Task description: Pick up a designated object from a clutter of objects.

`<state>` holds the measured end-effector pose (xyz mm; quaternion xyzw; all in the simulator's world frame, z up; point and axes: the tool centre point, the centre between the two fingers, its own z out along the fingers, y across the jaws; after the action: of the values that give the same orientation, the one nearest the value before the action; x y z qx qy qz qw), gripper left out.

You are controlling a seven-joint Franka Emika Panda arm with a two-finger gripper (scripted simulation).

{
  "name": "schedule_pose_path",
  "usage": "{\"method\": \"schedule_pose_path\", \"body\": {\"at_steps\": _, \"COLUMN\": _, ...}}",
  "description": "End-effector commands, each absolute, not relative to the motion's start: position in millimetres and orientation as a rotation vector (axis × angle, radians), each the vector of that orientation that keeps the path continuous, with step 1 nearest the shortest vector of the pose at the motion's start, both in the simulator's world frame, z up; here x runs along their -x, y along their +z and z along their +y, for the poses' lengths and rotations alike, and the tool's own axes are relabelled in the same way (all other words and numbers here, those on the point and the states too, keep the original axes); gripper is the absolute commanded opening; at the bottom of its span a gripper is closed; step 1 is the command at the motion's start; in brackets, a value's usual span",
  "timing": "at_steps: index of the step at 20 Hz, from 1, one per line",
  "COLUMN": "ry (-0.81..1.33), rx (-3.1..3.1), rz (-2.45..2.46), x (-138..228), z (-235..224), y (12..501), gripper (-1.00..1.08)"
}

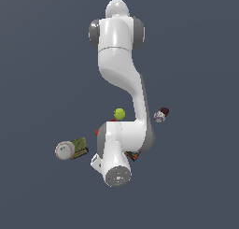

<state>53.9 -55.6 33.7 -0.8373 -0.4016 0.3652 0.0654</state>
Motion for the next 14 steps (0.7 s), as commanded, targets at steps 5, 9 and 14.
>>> {"method": "schedule_pose_path", "body": {"at_steps": 5, "ry": 1.11, "rx": 2.52, "rz": -1.208, "x": -51.3, "z": -56.3, "y": 30.5, "gripper": -1.0}}
{"method": "schedule_pose_path", "body": {"at_steps": 9, "ry": 1.1, "rx": 2.527, "rz": -1.213, "x": -54.2, "z": -55.4, "y": 34.0, "gripper": -1.0}}
{"method": "schedule_pose_path", "body": {"at_steps": 14, "ry": 1.048, "rx": 2.54, "rz": -1.251, "x": -64.8, "z": -53.3, "y": 41.8, "gripper": -1.0}}
